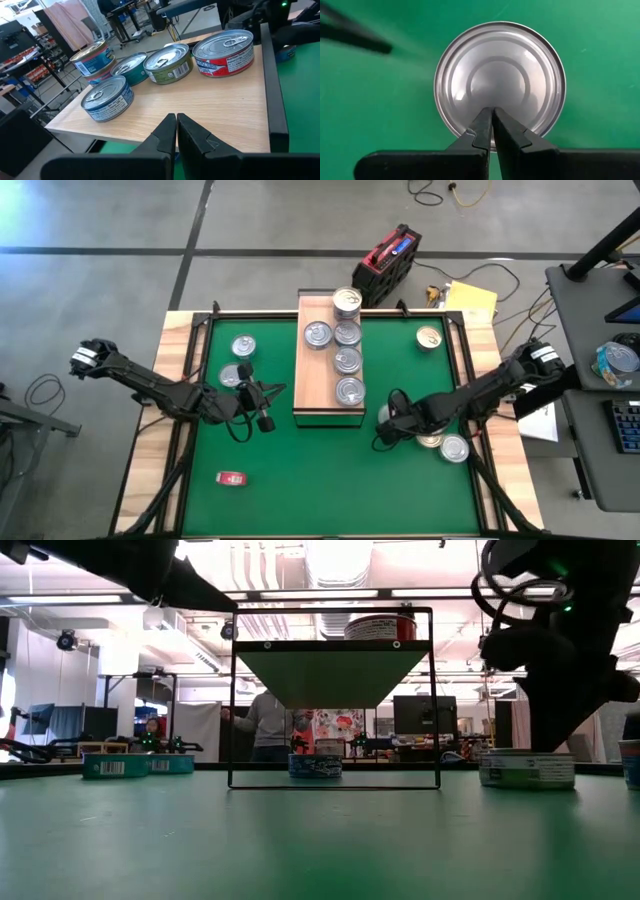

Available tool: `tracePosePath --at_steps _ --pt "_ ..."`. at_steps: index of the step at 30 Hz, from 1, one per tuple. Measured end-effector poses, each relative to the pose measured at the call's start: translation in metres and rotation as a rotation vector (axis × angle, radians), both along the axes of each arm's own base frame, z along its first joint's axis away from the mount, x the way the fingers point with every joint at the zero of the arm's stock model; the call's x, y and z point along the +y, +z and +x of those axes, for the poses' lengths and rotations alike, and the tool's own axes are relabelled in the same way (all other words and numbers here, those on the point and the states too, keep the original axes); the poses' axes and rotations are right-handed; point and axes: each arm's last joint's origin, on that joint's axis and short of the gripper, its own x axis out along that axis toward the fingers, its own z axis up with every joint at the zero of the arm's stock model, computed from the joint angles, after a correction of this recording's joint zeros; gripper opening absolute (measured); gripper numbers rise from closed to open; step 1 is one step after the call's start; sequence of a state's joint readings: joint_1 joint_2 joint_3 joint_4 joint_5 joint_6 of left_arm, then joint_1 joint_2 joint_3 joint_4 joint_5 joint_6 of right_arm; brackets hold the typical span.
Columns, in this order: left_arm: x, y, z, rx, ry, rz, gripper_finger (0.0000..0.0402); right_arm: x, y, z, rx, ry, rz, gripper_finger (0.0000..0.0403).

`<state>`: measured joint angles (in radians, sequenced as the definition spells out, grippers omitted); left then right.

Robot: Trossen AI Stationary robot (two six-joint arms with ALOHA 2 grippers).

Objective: Stack canned seafood by type on shelf
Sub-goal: Stack the top green tuna can on top of the green tuna can on the shelf

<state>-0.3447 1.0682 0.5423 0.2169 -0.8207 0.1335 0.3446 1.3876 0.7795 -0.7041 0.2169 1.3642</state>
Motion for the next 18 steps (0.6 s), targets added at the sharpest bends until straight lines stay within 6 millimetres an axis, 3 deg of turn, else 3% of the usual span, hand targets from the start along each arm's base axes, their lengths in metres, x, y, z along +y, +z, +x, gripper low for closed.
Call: tracePosePath --at_steps 18 --pt "0.0 0.002 0.0 -0.026 0.002 -0.018 0.0 0.033 0.003 0.004 -0.116 0.228 0.116 0.0012"
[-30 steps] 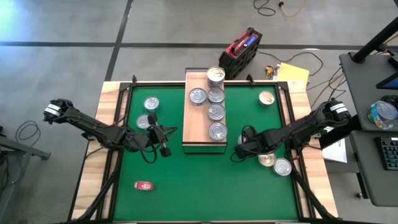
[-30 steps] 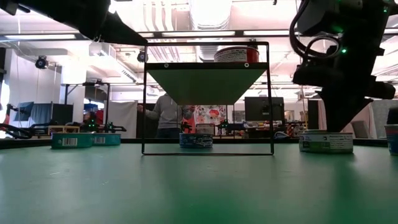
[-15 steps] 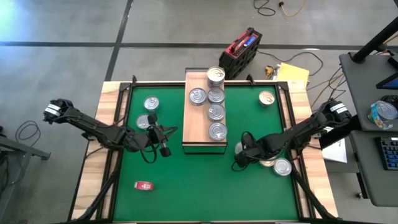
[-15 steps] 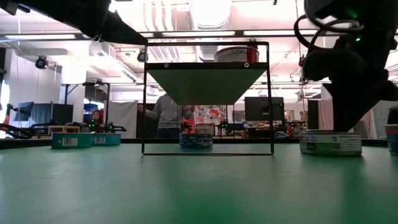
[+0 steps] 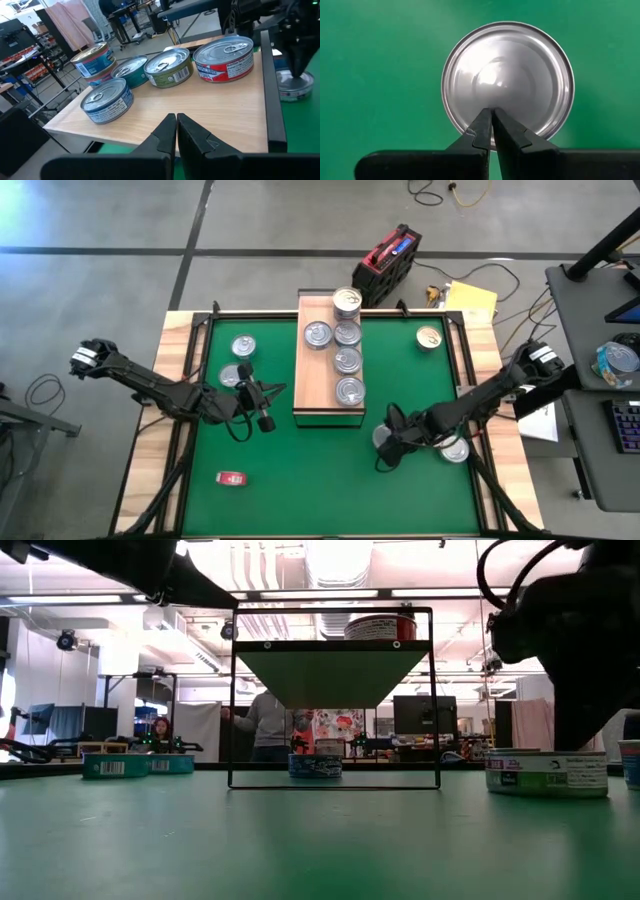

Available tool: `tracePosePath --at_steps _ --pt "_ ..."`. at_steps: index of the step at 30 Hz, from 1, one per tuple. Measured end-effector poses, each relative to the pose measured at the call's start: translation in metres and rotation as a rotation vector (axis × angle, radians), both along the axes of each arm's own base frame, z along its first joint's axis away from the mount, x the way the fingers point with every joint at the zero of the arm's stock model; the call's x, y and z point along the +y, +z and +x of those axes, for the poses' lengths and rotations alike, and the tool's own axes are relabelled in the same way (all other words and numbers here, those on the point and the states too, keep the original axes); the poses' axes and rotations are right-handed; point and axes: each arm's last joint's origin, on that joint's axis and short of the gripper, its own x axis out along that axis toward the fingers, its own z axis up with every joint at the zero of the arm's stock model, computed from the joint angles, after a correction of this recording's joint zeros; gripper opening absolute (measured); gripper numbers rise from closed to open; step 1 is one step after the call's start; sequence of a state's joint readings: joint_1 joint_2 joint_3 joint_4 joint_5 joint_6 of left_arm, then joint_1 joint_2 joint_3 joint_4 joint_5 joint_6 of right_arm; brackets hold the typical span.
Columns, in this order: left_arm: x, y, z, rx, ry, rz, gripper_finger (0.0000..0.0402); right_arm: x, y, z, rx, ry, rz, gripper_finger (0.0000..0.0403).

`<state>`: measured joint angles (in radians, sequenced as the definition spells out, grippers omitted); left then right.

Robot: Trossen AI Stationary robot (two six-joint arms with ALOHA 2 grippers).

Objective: Stack canned seafood by type on shelf
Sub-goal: Stack the top green tuna can on top of the green tuna can on the shelf

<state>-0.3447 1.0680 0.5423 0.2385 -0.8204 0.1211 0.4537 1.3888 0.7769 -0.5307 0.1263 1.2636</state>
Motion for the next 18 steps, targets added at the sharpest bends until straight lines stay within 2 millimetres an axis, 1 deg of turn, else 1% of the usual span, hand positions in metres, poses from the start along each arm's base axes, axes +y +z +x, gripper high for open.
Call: tracePosePath --at_steps 3,6,12,15,18 --pt "0.0 0.0 0.0 -0.006 -0.001 -0.003 0.0 0.004 0.001 -0.002 0.0 0.024 0.006 0.0012" --pt "0.0 0.001 0.0 -0.011 -0.005 -0.013 0.0 0.008 0.008 -0.003 -0.013 0.042 0.001 0.0012" --pt "-0.002 0.001 0.001 -0.02 -0.066 -0.048 0.0 0.008 0.021 -0.004 -0.091 0.082 -0.079 0.0012" --pt "-0.002 0.001 0.001 -0.029 -0.064 -0.066 0.0 0.005 0.021 -0.007 -0.091 0.092 -0.153 0.0012" --pt "-0.003 0.001 0.001 -0.031 -0.073 -0.078 0.0 0.002 0.017 -0.009 -0.078 0.139 -0.228 0.0012"
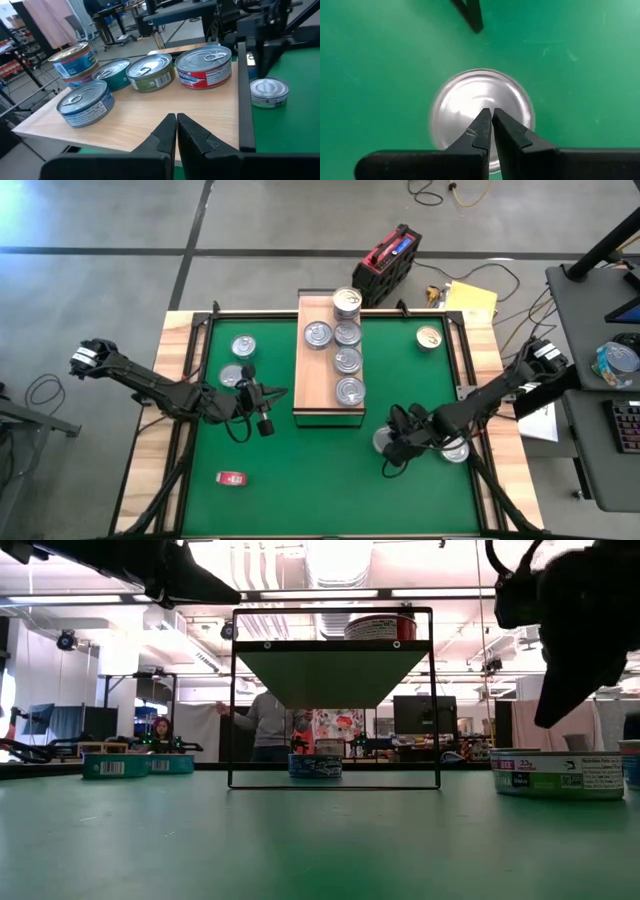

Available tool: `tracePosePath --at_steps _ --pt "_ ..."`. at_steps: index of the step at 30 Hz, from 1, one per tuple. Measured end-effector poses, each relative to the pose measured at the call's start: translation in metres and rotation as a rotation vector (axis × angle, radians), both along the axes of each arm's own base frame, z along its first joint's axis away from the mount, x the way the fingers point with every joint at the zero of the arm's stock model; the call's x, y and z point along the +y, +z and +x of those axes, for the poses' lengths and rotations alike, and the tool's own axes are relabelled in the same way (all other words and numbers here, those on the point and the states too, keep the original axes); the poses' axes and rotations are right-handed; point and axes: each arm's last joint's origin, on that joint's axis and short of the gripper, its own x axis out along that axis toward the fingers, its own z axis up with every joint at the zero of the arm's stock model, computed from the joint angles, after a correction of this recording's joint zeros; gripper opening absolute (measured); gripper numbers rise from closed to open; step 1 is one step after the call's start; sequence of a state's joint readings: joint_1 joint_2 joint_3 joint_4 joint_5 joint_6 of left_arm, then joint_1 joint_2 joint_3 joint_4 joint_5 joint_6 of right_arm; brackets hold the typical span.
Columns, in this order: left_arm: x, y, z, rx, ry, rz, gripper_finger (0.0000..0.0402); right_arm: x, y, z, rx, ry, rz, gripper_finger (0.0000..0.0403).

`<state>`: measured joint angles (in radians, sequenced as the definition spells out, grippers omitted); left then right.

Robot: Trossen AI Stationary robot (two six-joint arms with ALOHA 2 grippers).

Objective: Stack canned seafood by type on shelf
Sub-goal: Stack the top green tuna can on top of the green tuna can on the shelf

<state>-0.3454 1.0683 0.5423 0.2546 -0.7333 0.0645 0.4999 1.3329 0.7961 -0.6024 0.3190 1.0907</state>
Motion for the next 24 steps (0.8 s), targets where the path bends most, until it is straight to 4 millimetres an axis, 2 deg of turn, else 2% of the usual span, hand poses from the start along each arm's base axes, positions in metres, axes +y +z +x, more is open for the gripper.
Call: tracePosePath --at_steps 4,15,24 --pt "-0.001 0.0 0.0 -0.003 -0.02 -0.011 0.0 -0.002 -0.008 -0.003 0.026 0.035 -0.042 0.0012" --pt "-0.001 0.0 0.0 -0.007 -0.019 -0.02 0.0 0.002 -0.01 -0.003 0.012 0.0 -0.019 0.0012" --pt "-0.001 0.0 0.0 -0.007 -0.02 -0.02 0.0 0.013 -0.027 0.01 -0.001 0.083 -0.03 0.0012"
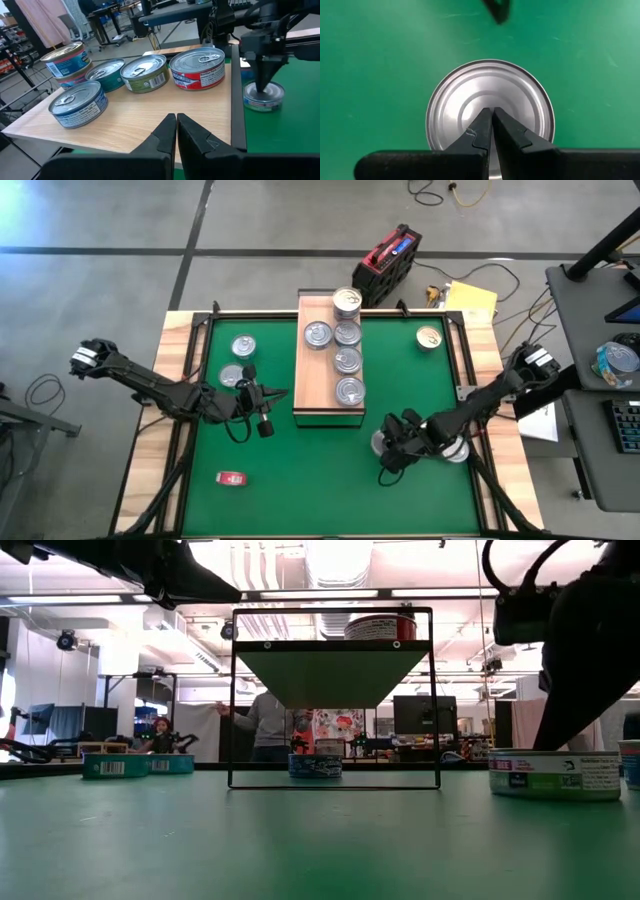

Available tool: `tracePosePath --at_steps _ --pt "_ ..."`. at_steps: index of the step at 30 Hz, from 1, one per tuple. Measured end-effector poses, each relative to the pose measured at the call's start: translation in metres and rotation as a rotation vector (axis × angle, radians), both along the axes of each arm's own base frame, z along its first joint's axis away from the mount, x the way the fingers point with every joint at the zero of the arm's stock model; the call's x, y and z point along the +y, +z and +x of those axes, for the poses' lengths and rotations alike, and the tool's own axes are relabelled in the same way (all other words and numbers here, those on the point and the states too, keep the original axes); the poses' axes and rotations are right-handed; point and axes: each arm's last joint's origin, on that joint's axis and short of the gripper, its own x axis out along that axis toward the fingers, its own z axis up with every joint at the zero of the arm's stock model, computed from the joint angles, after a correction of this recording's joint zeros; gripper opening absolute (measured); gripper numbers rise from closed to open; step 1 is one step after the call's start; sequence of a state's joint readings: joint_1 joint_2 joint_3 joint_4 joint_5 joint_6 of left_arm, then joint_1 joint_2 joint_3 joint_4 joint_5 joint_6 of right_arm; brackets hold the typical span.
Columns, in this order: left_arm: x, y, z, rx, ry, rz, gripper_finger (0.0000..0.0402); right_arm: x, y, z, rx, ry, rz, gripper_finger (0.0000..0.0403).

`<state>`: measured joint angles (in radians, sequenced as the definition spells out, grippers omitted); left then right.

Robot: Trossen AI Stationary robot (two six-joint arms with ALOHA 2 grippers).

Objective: Stack canned seafood by type on shelf
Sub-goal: Stack the top green tuna can on top of the green tuna can on the shelf

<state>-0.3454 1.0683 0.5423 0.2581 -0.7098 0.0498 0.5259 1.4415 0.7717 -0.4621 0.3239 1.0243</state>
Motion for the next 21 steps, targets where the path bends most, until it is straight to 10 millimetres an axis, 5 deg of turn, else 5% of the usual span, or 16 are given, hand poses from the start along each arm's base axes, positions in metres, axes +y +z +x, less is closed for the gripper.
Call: tracePosePath --at_steps 14,21 --pt "-0.005 -0.001 0.001 0.011 -0.166 -0.052 0.0 0.027 -0.005 0.016 -0.09 0.19 0.09 0.0012" --pt "-0.017 -0.003 0.004 -0.006 -0.264 -0.09 0.0 0.036 0.014 0.017 -0.129 0.276 0.026 0.0012"
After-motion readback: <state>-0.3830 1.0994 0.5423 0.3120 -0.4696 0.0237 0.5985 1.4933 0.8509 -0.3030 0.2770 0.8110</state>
